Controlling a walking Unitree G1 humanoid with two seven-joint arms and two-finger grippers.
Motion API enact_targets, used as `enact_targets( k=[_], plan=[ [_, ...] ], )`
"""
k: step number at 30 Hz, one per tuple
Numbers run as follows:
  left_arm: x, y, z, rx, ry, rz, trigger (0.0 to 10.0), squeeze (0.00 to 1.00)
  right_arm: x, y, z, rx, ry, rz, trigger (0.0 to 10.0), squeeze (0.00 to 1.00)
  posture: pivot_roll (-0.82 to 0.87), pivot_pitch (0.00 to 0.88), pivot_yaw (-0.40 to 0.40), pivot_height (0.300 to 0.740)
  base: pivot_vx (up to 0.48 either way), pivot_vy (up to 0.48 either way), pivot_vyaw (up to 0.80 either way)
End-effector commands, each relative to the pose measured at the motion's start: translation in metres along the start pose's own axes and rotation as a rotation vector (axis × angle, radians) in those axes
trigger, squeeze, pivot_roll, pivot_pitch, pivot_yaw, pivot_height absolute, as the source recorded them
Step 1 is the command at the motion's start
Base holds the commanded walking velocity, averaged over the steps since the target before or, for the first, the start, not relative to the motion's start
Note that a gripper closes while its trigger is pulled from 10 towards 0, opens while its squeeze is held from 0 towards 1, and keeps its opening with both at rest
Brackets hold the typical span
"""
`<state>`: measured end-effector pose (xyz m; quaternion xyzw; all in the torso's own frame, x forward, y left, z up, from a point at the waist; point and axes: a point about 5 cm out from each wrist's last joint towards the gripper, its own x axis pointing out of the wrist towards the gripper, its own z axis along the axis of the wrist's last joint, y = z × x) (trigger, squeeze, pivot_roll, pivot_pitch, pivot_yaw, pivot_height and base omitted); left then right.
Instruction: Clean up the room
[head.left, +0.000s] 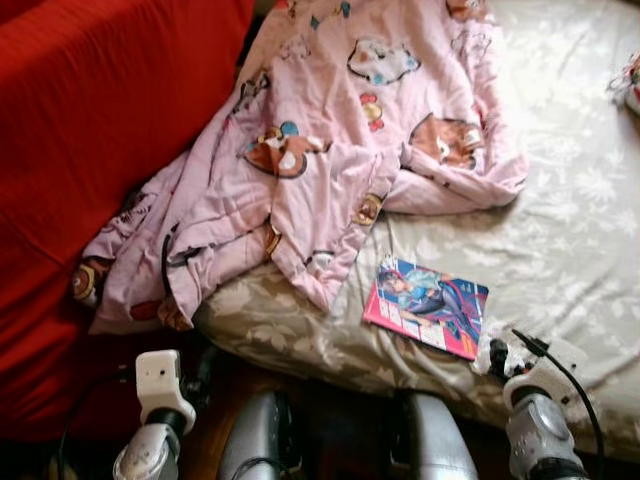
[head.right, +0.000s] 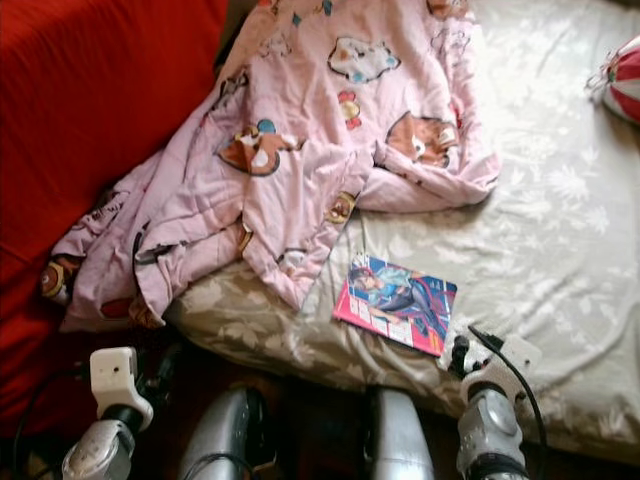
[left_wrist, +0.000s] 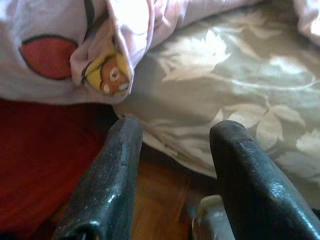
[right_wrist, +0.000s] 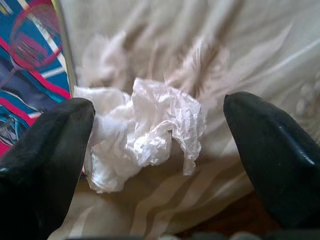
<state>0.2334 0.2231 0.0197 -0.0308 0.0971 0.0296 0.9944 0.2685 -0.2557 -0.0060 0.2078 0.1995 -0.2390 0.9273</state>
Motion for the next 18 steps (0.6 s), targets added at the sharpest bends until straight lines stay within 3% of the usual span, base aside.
enact_targets(
  k=[1,12,18],
  plan=[
    [-0.009,0.002,-0.009,-0.001,0.042,0.005,10.0,0.00,-0.003,-0.011,-0.010,0.021,0.047,-0.037,10.0,0.00,0.11,0.383,0.062,0.635,0.000,0.000,0.00],
    [-0.026,0.003,-0.004,0.010,0.044,0.002,10.0,0.00,-0.003,-0.001,-0.015,0.027,0.090,0.010,10.0,0.00,0.15,0.440,0.073,0.635,0.000,0.000,0.00],
    [-0.036,0.006,-0.003,0.027,0.072,0.005,10.0,0.00,-0.001,0.013,-0.012,0.044,0.064,0.066,10.0,0.00,0.16,0.460,0.079,0.635,0.000,0.000,0.00]
  ],
)
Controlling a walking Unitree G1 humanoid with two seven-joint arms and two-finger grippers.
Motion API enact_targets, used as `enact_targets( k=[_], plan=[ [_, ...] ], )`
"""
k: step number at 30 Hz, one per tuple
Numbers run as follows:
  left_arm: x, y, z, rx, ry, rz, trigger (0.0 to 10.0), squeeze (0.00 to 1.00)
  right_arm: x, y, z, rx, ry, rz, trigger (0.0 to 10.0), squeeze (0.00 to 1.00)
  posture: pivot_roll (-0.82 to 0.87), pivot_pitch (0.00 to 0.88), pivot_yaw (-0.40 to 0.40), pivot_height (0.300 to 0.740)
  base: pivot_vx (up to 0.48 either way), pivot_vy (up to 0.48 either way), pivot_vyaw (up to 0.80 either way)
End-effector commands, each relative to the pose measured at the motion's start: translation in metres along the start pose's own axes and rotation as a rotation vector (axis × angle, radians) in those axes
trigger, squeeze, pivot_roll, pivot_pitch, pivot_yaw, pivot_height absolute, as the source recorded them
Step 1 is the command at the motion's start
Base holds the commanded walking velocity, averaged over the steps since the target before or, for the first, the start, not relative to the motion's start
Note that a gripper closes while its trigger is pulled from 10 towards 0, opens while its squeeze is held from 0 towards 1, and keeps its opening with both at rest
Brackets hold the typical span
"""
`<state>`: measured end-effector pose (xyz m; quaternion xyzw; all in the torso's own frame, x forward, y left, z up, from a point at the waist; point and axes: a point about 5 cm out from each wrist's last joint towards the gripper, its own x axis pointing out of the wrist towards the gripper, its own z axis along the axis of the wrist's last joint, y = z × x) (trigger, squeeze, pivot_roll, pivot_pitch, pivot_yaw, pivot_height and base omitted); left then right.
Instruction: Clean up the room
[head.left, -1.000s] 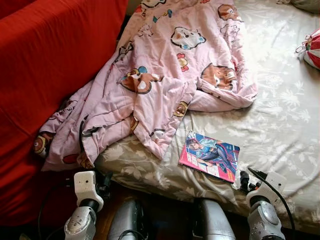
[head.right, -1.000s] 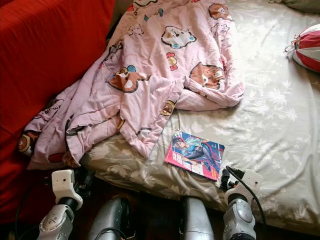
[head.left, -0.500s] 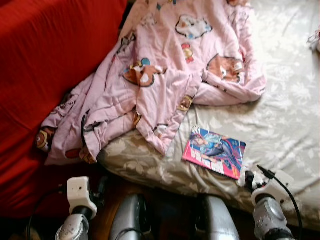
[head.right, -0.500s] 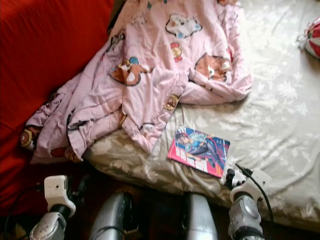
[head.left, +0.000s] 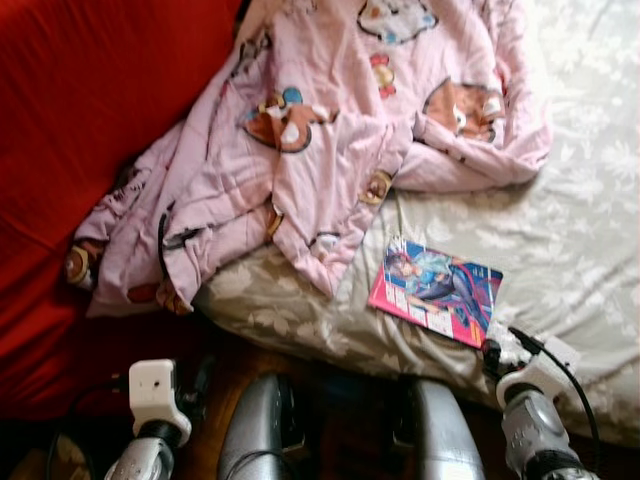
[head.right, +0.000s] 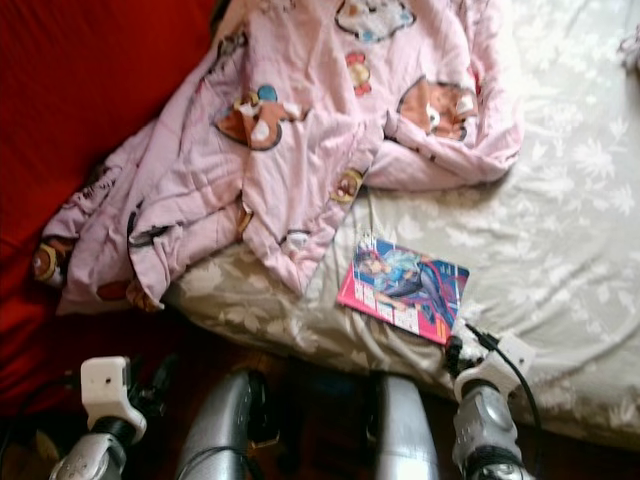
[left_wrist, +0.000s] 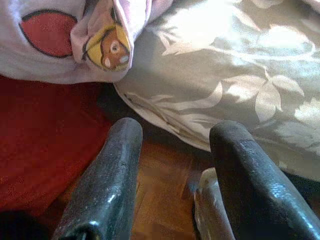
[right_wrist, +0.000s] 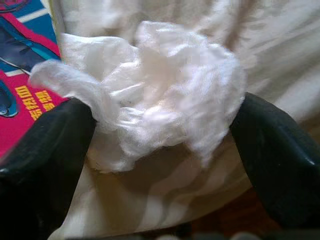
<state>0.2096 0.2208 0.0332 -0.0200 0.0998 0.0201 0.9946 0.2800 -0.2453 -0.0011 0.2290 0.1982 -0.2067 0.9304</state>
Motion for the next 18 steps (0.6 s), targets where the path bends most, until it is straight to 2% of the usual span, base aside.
enact_targets(
  k=[1,6,7,8,13,18],
  plan=[
    [-0.011,0.007,-0.012,0.004,0.071,0.021,10.0,0.00,-0.004,0.000,-0.013,0.019,0.032,0.016,10.0,0.00,0.16,0.460,0.079,0.635,0.000,0.000,0.00],
    [-0.014,0.008,-0.013,0.004,0.084,0.025,10.0,0.00,-0.001,0.007,-0.007,0.030,0.008,0.046,10.0,0.00,0.16,0.459,0.077,0.635,0.000,0.000,0.00],
    [-0.014,0.008,-0.013,0.004,0.085,0.025,10.0,0.00,-0.001,0.007,-0.007,0.031,0.008,0.046,9.2,0.00,0.16,0.459,0.077,0.635,0.000,0.000,0.00],
    [-0.014,0.008,-0.014,0.004,0.087,0.025,10.0,0.00,-0.001,0.006,-0.007,0.030,0.010,0.039,0.0,0.00,0.16,0.459,0.076,0.635,0.000,0.000,0.00],
    [-0.015,0.007,-0.013,0.004,0.093,0.024,10.0,0.00,-0.002,0.004,-0.007,0.029,0.008,0.032,0.0,0.00,0.16,0.456,0.075,0.635,0.000,0.000,0.00],
    [-0.015,0.005,-0.013,0.007,0.096,0.020,10.0,0.00,-0.004,-0.004,-0.010,0.031,0.014,-0.005,0.0,0.00,0.16,0.454,0.073,0.635,0.000,0.000,0.00]
  ],
)
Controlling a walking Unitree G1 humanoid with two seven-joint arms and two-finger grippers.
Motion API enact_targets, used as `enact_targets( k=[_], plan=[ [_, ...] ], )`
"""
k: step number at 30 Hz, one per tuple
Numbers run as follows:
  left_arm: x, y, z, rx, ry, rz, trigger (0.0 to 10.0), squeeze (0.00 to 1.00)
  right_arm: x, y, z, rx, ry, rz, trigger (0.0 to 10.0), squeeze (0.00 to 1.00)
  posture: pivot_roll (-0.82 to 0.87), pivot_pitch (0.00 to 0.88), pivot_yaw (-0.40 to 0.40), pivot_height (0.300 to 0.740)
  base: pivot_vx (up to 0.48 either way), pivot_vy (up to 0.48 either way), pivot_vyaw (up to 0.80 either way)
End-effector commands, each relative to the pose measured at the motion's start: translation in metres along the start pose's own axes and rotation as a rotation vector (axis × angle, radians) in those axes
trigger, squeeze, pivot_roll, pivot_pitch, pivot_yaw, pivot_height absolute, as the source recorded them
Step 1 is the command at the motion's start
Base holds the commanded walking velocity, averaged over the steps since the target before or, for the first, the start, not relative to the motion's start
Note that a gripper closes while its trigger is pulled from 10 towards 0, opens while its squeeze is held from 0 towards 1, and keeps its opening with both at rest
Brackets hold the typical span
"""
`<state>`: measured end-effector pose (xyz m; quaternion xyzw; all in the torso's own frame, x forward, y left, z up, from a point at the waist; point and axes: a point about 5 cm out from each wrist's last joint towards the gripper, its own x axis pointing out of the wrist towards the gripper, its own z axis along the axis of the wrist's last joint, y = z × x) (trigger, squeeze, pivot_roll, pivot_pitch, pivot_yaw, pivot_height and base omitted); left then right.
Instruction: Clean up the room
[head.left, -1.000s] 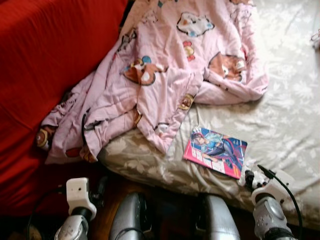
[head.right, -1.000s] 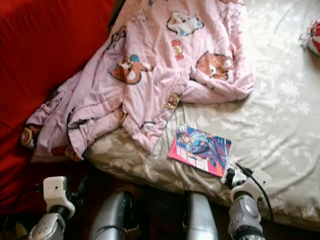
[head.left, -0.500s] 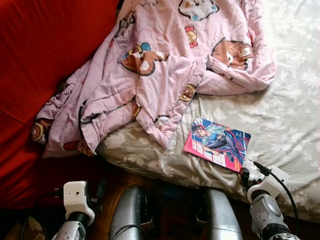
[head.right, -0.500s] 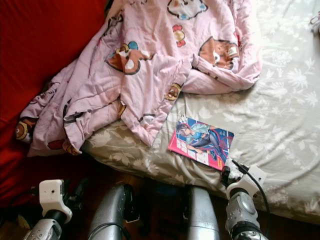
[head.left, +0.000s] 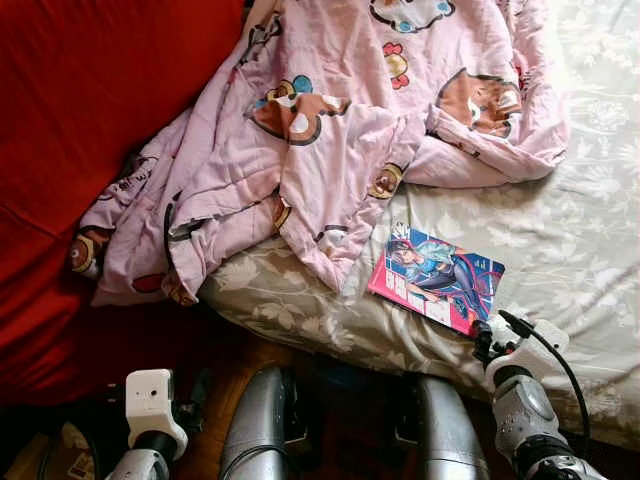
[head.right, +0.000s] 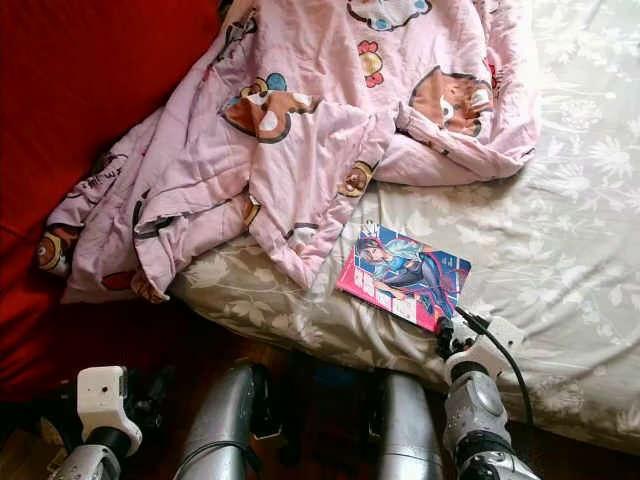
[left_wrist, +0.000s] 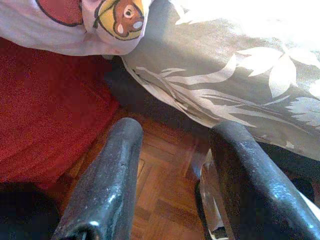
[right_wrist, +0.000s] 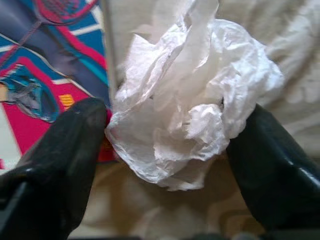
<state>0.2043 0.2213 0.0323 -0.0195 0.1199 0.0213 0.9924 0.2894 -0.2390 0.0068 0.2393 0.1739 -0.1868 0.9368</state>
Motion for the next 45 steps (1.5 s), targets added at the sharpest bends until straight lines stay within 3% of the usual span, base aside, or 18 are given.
enact_targets(
  k=[1,28,35,45],
  plan=[
    [-0.010,0.004,-0.011,0.005,0.056,0.017,10.0,0.00,-0.008,-0.019,-0.016,0.013,0.051,-0.071,0.0,0.00,0.16,0.453,0.072,0.635,0.000,0.000,0.00],
    [-0.013,0.005,-0.016,-0.013,0.078,0.041,10.0,0.00,-0.008,-0.019,-0.018,-0.006,0.064,-0.089,0.0,0.00,0.16,0.455,0.065,0.635,0.000,0.000,0.00],
    [-0.002,0.004,-0.018,-0.020,0.077,0.045,10.0,0.00,-0.008,-0.015,-0.016,-0.010,0.041,-0.070,0.0,0.00,0.13,0.414,0.051,0.635,0.000,0.000,0.00],
    [0.033,-0.012,-0.008,-0.077,0.022,0.033,10.0,0.00,-0.009,-0.014,-0.002,-0.051,-0.080,-0.018,0.0,0.00,0.06,0.299,0.011,0.635,0.000,0.000,0.00]
  ],
)
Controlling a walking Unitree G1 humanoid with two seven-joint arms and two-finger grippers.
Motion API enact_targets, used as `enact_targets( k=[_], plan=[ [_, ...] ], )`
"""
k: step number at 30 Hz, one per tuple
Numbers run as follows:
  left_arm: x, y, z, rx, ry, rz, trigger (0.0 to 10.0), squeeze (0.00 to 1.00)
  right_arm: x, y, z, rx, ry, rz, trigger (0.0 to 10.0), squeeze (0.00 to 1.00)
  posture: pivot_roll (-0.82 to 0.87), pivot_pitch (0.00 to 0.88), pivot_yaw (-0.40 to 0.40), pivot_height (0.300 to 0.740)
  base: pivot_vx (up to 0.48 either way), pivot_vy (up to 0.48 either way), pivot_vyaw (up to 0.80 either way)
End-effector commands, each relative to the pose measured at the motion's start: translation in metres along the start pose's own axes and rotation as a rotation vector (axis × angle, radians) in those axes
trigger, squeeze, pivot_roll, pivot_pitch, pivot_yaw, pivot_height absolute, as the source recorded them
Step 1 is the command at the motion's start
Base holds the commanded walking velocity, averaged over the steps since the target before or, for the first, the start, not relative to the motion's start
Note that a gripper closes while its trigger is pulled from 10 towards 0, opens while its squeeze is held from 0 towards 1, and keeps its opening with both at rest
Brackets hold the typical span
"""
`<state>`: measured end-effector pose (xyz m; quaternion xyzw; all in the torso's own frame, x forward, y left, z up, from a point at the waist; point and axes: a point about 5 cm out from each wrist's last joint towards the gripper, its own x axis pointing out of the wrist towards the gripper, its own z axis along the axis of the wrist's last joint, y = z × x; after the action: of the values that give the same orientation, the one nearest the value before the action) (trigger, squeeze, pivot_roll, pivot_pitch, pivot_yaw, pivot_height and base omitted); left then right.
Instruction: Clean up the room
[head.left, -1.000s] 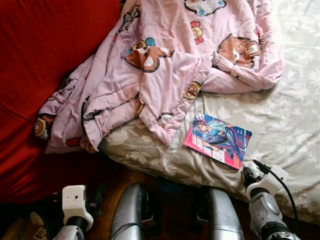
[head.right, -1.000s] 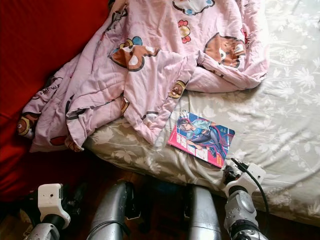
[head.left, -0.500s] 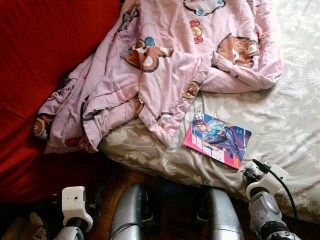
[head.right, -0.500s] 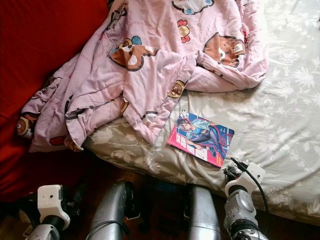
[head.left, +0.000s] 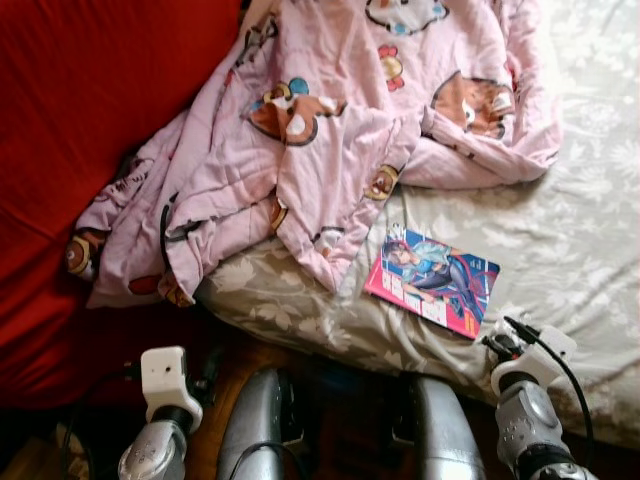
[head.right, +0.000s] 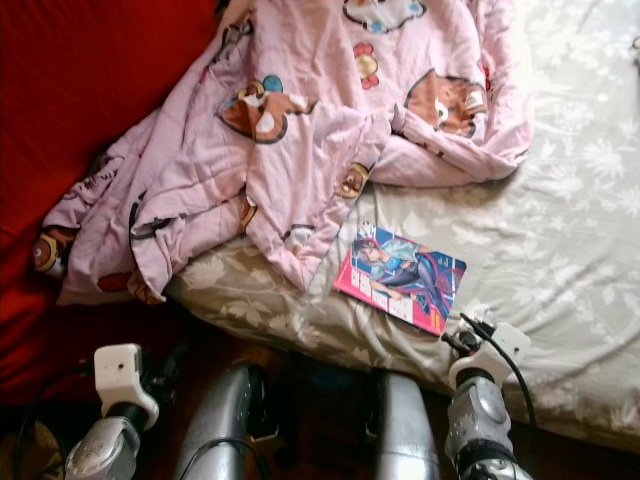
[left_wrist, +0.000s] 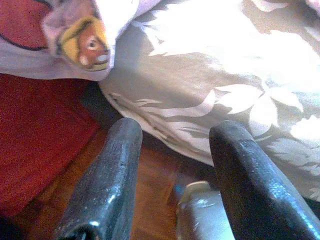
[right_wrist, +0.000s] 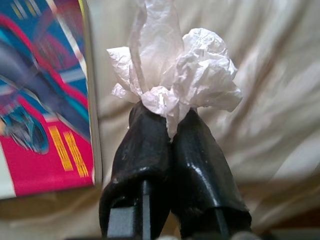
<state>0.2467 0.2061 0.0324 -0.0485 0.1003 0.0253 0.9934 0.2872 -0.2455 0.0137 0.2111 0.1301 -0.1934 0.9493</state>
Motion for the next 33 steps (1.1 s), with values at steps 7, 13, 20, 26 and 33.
enact_targets(
  k=[7,13,20,26,33],
  plan=[
    [0.005,0.004,-0.018,-0.029,0.060,0.040,10.0,0.00,-0.014,-0.008,-0.010,-0.069,-0.048,0.050,10.0,0.00,0.03,0.241,-0.003,0.635,0.000,0.000,0.00],
    [0.010,0.004,-0.024,-0.034,0.075,0.041,10.0,0.00,-0.017,-0.007,-0.012,-0.130,-0.044,0.105,10.0,0.00,0.01,0.205,-0.009,0.650,0.000,0.000,0.00],
    [0.011,0.005,-0.036,-0.034,0.118,0.042,10.0,0.00,-0.014,-0.003,-0.011,-0.223,-0.019,0.140,10.0,0.00,0.00,0.154,-0.002,0.690,0.000,0.000,0.00],
    [0.008,0.013,-0.046,-0.026,0.168,0.061,10.0,0.00,-0.016,-0.002,-0.023,-0.269,0.051,0.155,10.0,0.00,0.00,0.129,0.003,0.725,0.000,0.000,0.00],
    [0.001,0.017,-0.060,-0.025,0.233,0.073,10.0,0.00,-0.021,-0.008,-0.034,-0.271,0.097,0.131,10.0,0.00,0.00,0.080,0.004,0.740,0.000,0.000,0.00]
  ],
)
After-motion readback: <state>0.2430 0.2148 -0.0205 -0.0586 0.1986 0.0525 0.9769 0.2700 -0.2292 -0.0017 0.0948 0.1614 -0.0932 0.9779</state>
